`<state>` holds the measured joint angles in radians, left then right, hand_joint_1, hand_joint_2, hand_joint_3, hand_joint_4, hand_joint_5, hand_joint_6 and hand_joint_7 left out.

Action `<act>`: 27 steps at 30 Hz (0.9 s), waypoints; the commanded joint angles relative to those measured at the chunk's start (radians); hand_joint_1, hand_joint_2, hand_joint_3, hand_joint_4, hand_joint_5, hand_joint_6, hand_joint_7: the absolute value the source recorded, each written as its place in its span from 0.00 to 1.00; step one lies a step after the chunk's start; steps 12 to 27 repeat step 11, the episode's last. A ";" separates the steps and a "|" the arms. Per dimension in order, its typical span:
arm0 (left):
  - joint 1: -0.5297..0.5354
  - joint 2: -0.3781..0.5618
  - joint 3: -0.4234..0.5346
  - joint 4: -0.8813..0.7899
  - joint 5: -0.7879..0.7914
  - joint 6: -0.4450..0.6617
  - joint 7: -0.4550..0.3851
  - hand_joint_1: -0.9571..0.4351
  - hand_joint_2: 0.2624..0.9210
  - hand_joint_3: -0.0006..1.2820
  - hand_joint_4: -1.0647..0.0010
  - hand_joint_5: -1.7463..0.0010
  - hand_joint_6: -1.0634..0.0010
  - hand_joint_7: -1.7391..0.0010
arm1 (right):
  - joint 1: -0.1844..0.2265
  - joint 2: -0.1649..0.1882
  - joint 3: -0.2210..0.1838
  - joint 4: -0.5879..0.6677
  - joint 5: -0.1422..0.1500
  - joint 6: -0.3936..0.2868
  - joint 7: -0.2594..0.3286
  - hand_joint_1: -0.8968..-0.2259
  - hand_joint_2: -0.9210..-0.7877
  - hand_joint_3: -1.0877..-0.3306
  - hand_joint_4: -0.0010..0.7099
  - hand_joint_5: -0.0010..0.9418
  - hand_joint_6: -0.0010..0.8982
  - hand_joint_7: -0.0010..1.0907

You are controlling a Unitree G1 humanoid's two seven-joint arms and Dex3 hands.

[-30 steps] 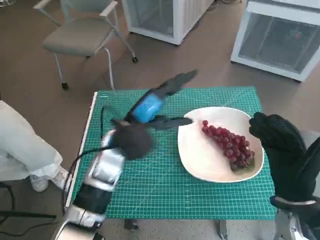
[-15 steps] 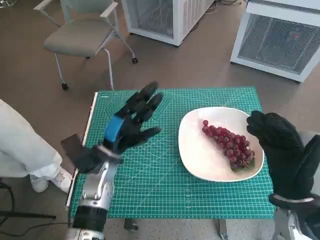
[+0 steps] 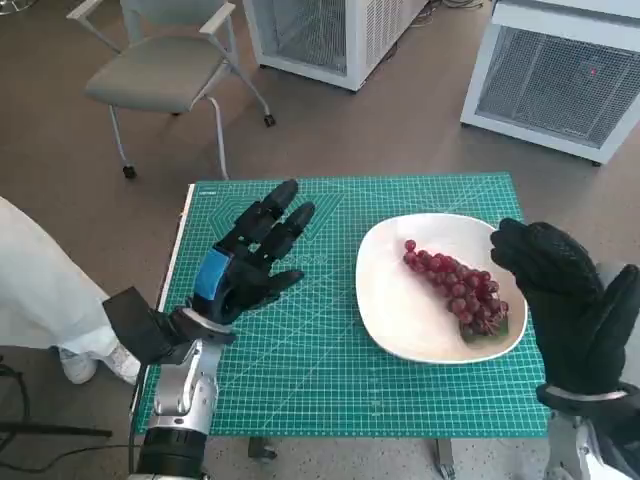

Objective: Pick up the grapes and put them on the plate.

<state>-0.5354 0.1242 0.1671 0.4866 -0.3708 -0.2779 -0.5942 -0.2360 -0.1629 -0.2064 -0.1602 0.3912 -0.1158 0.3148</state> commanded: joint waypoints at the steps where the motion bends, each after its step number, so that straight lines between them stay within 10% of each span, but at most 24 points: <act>1: 0.022 0.017 0.013 -0.022 -0.009 -0.005 -0.009 0.38 1.00 0.01 0.67 0.99 0.62 0.99 | 0.004 -0.012 0.000 0.012 0.005 0.020 0.006 0.85 0.00 0.61 0.58 0.90 0.25 0.94; 27: 0.037 0.022 0.020 -0.037 -0.013 -0.010 -0.019 0.39 1.00 0.01 0.67 1.00 0.63 1.00 | 0.003 -0.015 0.003 0.009 0.009 0.024 0.007 0.85 0.00 0.61 0.59 0.90 0.25 0.93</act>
